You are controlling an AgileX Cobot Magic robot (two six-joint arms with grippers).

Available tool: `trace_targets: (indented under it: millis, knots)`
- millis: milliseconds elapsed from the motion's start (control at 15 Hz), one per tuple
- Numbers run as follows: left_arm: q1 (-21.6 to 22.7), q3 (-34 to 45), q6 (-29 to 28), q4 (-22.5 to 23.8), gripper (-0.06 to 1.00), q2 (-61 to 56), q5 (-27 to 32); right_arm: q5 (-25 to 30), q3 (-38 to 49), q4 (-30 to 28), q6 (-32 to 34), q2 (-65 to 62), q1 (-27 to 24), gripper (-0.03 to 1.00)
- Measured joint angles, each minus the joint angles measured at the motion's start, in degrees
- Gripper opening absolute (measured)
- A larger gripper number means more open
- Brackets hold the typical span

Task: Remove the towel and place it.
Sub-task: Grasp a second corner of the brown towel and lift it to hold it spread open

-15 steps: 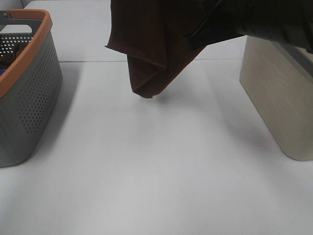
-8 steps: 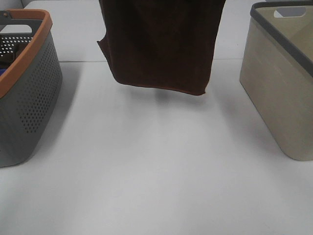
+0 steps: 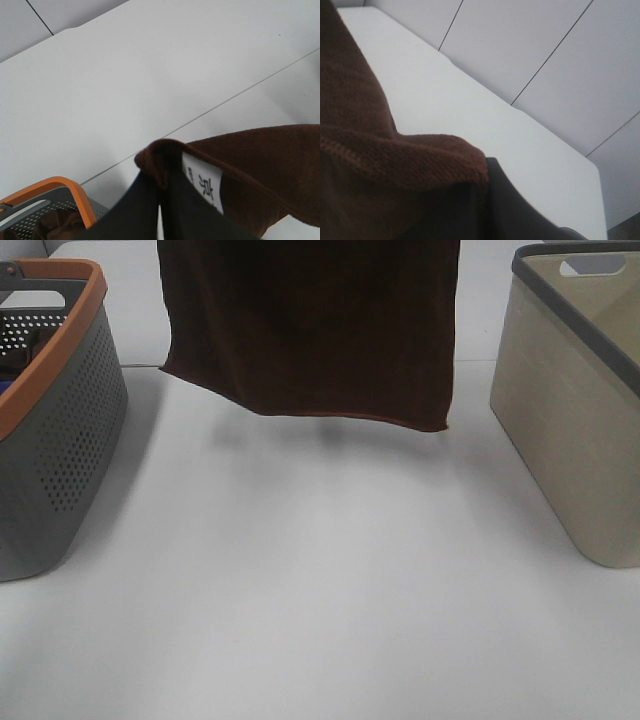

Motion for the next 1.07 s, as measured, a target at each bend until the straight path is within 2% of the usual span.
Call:
trace_targets:
  millis: [67, 200, 333, 400, 467, 533, 733, 867, 933, 1067]
  knots:
    - [0.0, 0.0, 0.0, 0.06, 0.0, 0.0, 0.11, -1.49, 0.0, 0.06, -9.63, 2.64, 0.0, 0.0]
    - [0.0, 0.0, 0.0, 0.11, 0.0, 0.0, 0.17, -4.98, 0.0, 0.11, -15.3, 3.61, 0.0, 0.0]
    - [0.0, 0.0, 0.0, 0.11, 0.0, 0.0, 0.17, -8.31, 0.0, 0.17, -16.96, 3.9, 0.0, 0.0]
    - [0.0, 0.0, 0.0, 0.11, 0.0, 0.0, 0.17, -8.65, 0.0, 0.29, -15.47, 3.9, 0.0, 0.0]
    - [0.0, 0.0, 0.0, 0.11, 0.0, 0.0, 0.17, -7.73, 0.0, 0.29, -10.83, 3.9, 0.0, 0.0]
    - [0.0, 0.0, 0.0, 0.06, 0.0, 0.0, 0.17, -5.44, 0.0, 0.34, -4.07, 3.9, 0.0, 0.0]
    - [0.0, 0.0, 0.0, 0.0, 0.0, 0.0, 0.17, 9.0, 0.0, 0.74, 14.44, 3.9, 0.0, 0.0]
    - [0.0, 0.0, -0.06, -0.11, 0.0, 0.0, 0.17, 20.0, 0.23, 0.74, 19.48, 3.9, 0.0, 0.0]
    - [0.0, 0.0, -0.06, -0.11, 0.0, 0.0, 0.17, 21.94, 0.46, 0.74, 20.11, 3.9, 0.0, 0.0]
    - [0.0, 0.0, -0.06, -0.11, 0.0, 0.0, 0.17, 29.97, 2.75, 0.69, 23.38, 3.9, 0.0, 0.0]
